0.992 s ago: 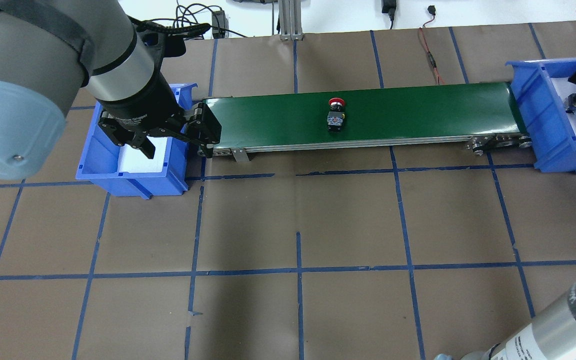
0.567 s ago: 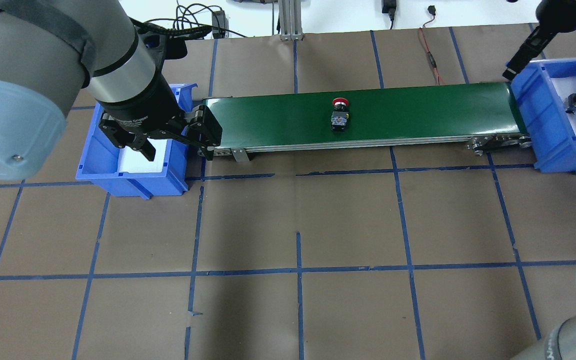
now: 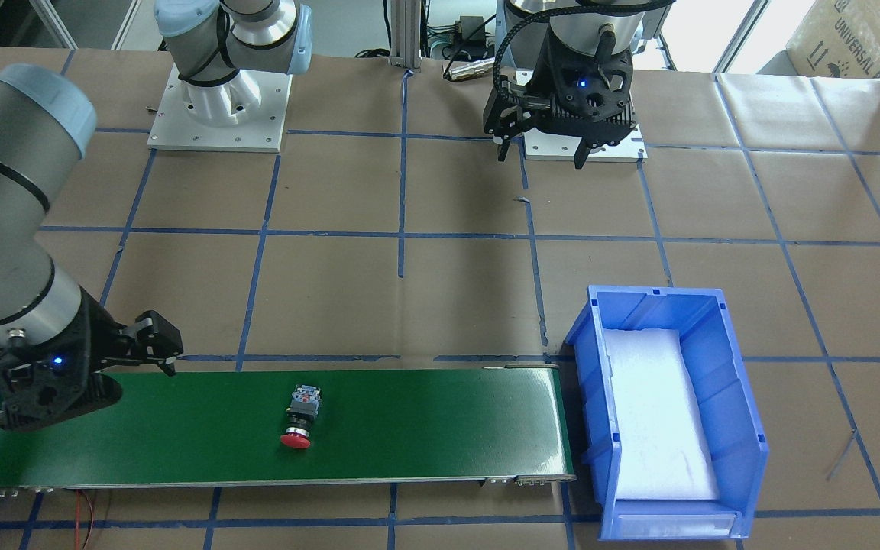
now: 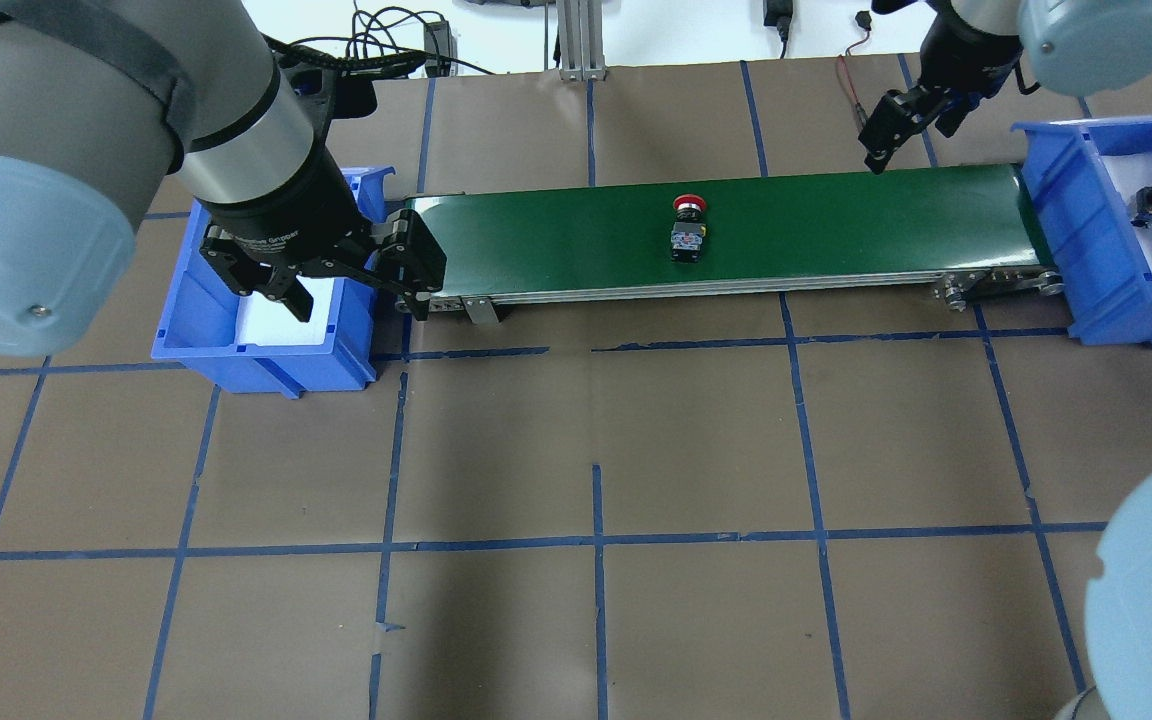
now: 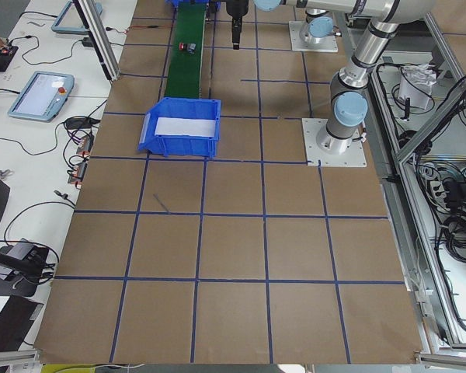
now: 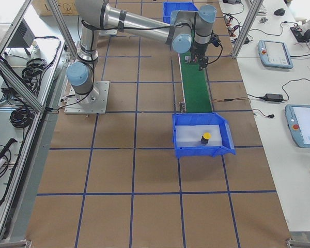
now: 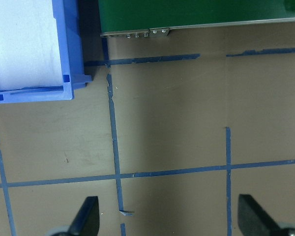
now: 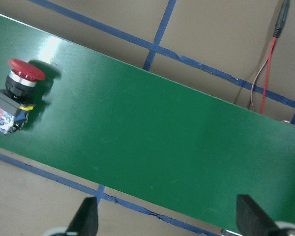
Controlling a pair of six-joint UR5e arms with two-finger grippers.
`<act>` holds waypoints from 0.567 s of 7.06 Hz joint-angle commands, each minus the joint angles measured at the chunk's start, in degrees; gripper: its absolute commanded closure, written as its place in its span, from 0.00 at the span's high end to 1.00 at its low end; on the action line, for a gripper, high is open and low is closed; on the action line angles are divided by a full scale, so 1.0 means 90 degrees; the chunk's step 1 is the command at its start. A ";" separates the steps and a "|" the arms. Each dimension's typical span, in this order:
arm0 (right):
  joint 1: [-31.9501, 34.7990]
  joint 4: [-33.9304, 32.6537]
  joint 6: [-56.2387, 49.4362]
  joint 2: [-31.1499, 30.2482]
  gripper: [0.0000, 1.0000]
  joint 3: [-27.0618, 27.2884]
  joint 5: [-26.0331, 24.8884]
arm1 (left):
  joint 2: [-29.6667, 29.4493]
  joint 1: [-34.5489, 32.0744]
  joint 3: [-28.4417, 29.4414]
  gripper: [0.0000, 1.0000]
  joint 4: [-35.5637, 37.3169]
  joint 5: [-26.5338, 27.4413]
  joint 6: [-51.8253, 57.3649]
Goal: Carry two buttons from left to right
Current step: 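Move the right gripper over the red button and grasp it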
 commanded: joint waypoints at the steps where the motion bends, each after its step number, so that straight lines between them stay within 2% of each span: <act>1: 0.0483 -0.0108 0.1955 0.0056 1.00 -0.0017 -0.0022 | 0.0003 0.0009 0.0008 1.00 0.0001 0.0012 0.0000; 3: 0.0563 -0.0059 0.2411 0.0076 1.00 0.0041 -0.0031 | 0.0022 -0.0001 -0.0011 1.00 -0.0009 0.0022 0.0000; 4: 0.0631 -0.0098 0.3089 0.0066 1.00 0.0099 -0.0147 | -0.0026 -0.0001 -0.0001 1.00 -0.0009 0.0022 0.0000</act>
